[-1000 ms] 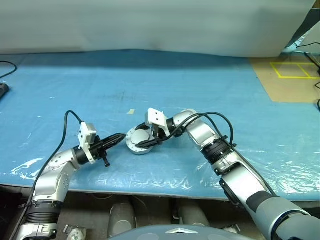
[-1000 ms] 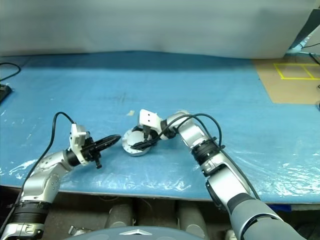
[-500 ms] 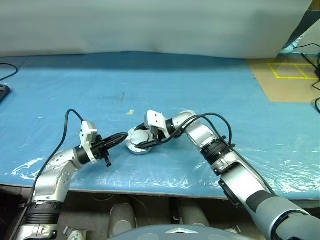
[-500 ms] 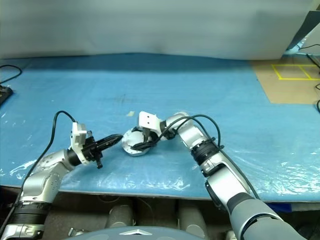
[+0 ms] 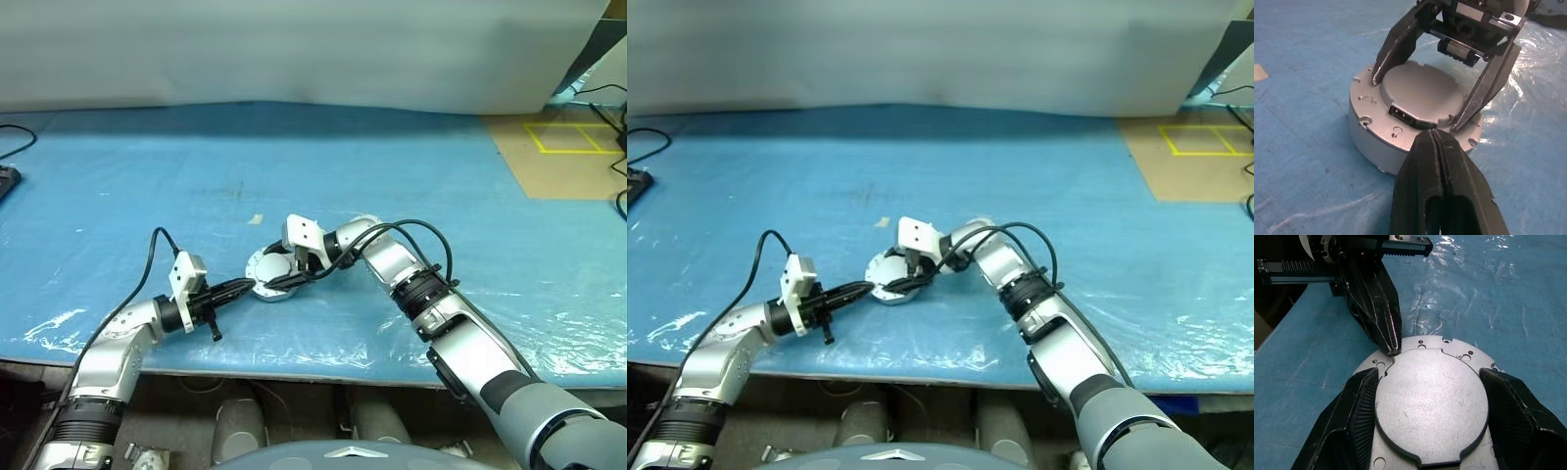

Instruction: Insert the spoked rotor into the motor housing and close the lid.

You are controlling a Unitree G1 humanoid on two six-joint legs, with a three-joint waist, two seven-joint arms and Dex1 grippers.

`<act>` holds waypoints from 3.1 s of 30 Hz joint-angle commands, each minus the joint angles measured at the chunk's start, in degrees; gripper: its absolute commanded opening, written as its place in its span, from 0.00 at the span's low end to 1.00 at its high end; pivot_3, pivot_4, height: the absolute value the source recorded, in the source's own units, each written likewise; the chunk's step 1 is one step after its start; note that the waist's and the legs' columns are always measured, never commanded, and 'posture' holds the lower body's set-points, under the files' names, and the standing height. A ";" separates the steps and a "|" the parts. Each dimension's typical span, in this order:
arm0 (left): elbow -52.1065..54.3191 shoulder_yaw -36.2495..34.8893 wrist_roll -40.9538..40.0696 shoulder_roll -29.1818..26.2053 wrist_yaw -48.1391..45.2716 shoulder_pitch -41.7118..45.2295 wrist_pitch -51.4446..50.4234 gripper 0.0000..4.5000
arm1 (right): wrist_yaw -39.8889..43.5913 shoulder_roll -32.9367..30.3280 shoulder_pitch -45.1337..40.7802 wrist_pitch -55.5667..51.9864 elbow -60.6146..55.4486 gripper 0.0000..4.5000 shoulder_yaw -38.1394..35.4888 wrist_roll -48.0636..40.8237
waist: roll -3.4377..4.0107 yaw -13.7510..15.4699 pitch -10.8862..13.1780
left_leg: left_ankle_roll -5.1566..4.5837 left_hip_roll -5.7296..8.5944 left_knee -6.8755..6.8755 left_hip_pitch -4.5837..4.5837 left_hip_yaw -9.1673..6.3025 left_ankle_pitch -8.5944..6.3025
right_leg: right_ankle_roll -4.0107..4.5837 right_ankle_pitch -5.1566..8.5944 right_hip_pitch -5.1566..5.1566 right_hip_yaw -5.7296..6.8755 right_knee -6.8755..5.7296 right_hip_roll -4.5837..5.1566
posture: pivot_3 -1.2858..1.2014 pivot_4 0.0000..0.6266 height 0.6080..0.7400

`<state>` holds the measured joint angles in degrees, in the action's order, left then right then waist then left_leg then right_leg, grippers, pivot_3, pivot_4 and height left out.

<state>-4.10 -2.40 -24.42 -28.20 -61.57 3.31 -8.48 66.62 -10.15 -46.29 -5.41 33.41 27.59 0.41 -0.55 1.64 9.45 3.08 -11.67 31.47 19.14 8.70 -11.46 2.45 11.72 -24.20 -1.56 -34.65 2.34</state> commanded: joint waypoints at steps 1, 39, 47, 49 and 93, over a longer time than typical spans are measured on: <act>-1.65 0.60 2.01 0.09 0.94 0.90 1.98 0.00 | -2.97 -1.37 2.08 -1.60 6.26 0.66 2.49 5.56 | 0.01 0.01 -0.01 | 0.00 0.04 -0.13 -0.03 0.00 0.00 | 0.00 0.00 -0.01 0.00 0.03 0.03 | 0.52 0.24 1.00; -2.55 1.23 0.56 1.88 0.34 0.78 3.83 0.00 | 1.75 -9.86 6.12 -28.02 -22.58 1.00 -17.47 -18.69 | 0.08 1.20 -0.08 | 0.10 -0.14 -0.16 0.92 0.51 0.12 | 0.38 0.01 -0.16 0.47 0.83 -0.05 | 0.52 0.24 1.00; -2.33 1.21 0.48 2.25 0.48 0.50 3.91 0.00 | 1.14 -16.12 9.98 -46.24 -26.57 1.00 -21.89 -27.02 | 0.09 1.99 -0.08 | 0.12 -0.14 -0.18 0.94 0.52 0.15 | 0.37 0.01 -0.16 0.48 0.85 -0.07 | 0.52 0.24 1.00; -2.22 1.16 0.44 2.33 0.52 0.41 3.94 0.00 | 0.64 -17.01 10.27 -51.17 -26.86 1.00 -23.16 -29.56 | 0.08 2.04 -0.08 | 0.12 -0.14 -0.16 0.92 0.52 0.15 | 0.37 0.01 -0.16 0.47 0.84 -0.08 | 0.52 0.24 1.00; -3.07 1.13 1.62 2.63 2.04 0.51 5.79 0.00 | -14.48 -5.60 11.46 -65.52 -16.43 0.91 -22.32 -34.32 | 0.09 2.40 -0.08 | 0.17 -0.15 0.19 0.85 0.50 0.16 | 0.37 0.01 -0.10 0.46 0.50 -0.05 | 0.52 0.24 1.00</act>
<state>-6.54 -1.83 -23.66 -25.61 -59.66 4.25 -2.75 53.08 -16.12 -34.49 -71.35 16.25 5.37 -33.97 -0.47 4.04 9.37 3.25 -11.83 31.67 19.99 9.21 -11.29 2.82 11.74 -24.30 -1.10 -34.17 2.29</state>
